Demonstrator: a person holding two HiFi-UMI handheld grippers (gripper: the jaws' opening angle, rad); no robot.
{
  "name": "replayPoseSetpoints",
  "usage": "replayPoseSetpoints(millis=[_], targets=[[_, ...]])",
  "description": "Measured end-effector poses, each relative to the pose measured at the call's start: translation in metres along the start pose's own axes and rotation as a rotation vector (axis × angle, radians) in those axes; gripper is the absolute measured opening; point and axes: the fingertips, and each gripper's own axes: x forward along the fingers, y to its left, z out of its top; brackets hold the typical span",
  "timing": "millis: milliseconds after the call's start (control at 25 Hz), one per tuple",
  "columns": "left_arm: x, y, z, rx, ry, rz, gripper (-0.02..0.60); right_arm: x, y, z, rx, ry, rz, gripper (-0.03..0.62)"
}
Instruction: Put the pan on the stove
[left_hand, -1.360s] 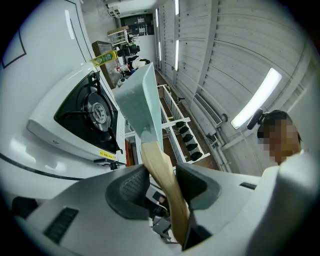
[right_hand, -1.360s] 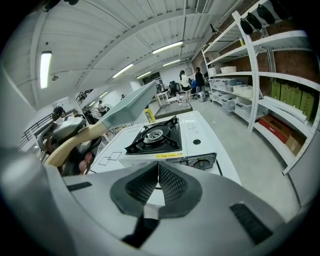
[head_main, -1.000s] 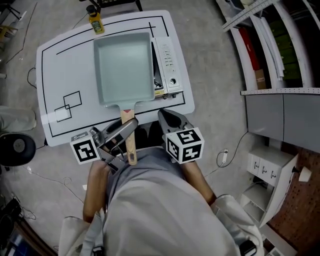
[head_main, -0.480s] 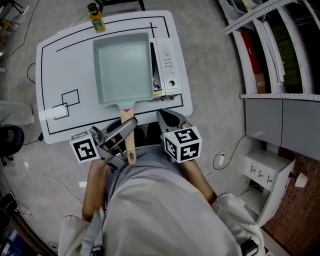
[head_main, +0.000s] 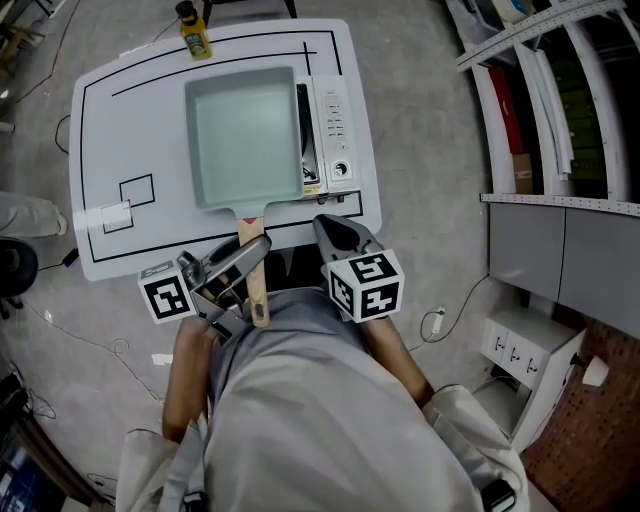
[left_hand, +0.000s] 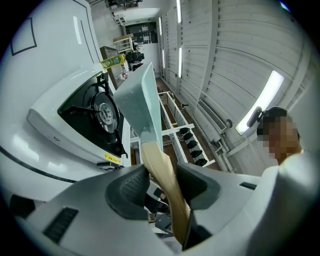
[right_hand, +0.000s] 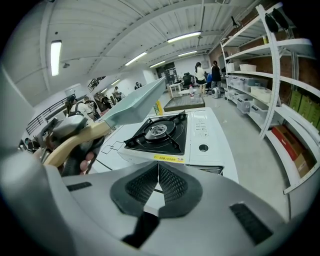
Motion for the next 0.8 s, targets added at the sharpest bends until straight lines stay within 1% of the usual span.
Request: replayPoseSetpoints(millis=[360,640,800], targets=[[0.003,0.011,-0.001,-0.031,-0.016,0.015,0.166,0.001,-0.008,0.0,0.011,0.007,0.003,0.011],[0.003,0.02,-0.002,-0.016,-0.005,0.055,0.166,0.0,-0.013,-0.006,0.023,0.017,0.001,0.011],[0.002,0.025,-0.003,-0.028,0.002,0.058,0.166,0.001,-0.014,-0.008,0.026,0.019,-0.003,0.011]])
